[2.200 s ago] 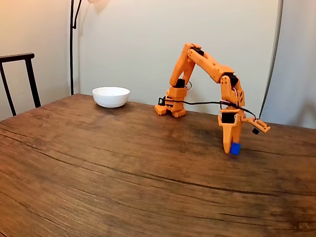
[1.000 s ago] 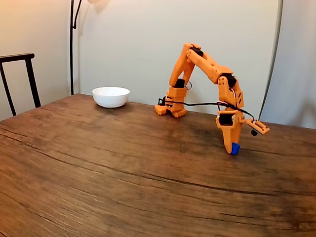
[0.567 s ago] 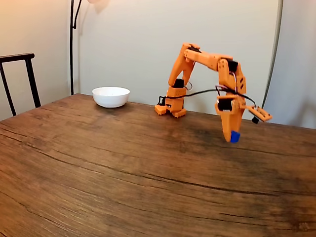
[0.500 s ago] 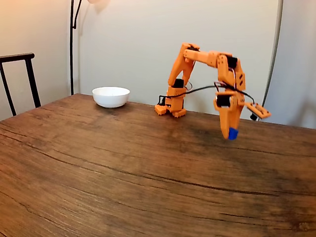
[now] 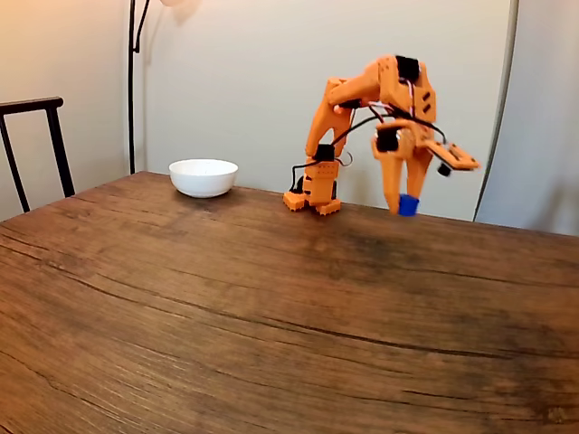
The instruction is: Grasp the cube and drop it in the bowl
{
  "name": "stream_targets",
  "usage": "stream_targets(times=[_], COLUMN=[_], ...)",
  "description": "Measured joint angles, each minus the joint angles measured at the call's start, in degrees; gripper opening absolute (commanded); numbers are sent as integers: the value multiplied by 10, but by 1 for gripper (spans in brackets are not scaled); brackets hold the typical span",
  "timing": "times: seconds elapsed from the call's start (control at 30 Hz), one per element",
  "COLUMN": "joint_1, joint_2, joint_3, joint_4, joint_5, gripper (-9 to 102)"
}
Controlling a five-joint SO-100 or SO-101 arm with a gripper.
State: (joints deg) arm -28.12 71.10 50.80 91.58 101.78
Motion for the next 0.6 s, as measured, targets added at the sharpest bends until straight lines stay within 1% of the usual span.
stream_targets(times=[0.07, 0.13, 0.3, 0.47, 0.6], joint_1=[5, 9, 28, 74, 140], joint_2=[0, 0, 0, 5, 59], joint_3=[-22, -42, -78, -81, -81], joint_4=[38, 57, 58, 58, 58], joint_5=[-17, -25, -27, 15, 70], gripper=[8, 8, 8, 8, 8])
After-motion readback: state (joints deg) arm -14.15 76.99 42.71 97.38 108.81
